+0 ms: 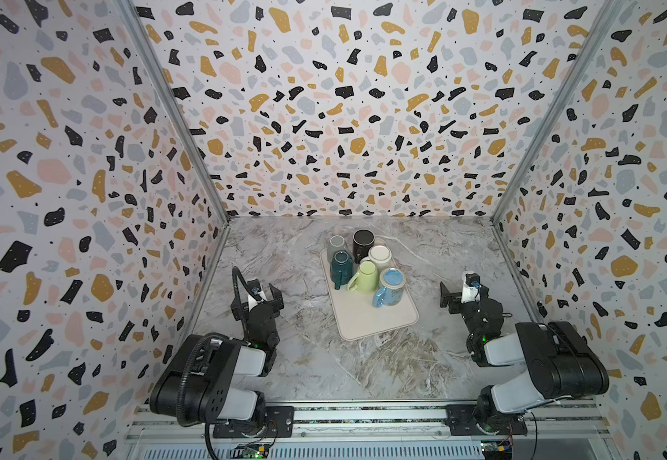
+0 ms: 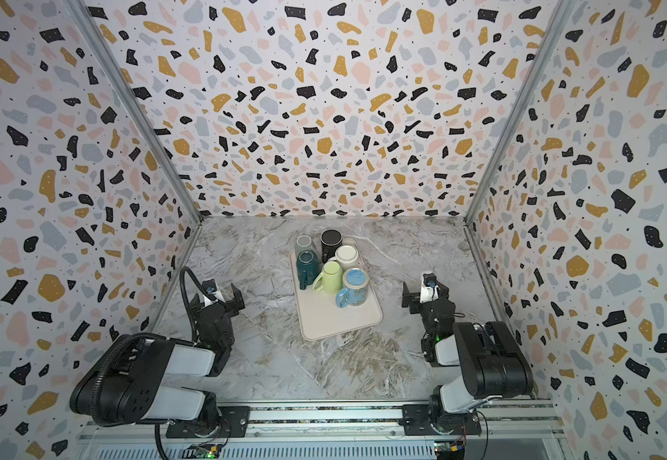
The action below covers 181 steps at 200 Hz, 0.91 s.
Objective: Turn the mug right side up
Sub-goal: Pick up the mug from the tray.
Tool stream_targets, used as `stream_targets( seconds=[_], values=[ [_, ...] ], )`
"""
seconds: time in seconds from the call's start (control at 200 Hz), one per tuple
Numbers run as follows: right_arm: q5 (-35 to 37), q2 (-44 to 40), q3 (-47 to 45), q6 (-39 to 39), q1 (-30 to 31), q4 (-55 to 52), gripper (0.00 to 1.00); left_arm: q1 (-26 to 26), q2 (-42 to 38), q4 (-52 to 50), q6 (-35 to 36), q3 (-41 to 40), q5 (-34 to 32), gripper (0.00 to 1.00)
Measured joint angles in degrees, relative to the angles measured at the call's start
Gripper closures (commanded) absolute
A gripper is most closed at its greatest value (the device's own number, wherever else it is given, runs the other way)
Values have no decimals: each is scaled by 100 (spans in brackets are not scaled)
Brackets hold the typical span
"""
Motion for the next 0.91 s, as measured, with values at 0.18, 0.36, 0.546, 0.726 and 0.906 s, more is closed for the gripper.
stream_targets(
  seconds=[0.18, 0.36, 0.546, 0.726, 0.906],
  values=[
    [2, 0, 0, 0, 0, 0, 1, 4, 0, 0, 0, 0, 2, 0],
    [2, 0, -2, 0, 0, 0, 1, 9, 0, 0, 0, 0, 2, 0],
    [-81, 0, 0, 11, -76, 0, 1, 35, 0, -7, -2, 0, 90, 0],
    [-122, 0, 9, 26, -83, -4, 1, 90, 0, -31, -9, 2, 175, 0],
    [-70, 0, 9, 26, -66, -4, 1, 105, -55, -98, -7, 11, 229, 0]
  ],
)
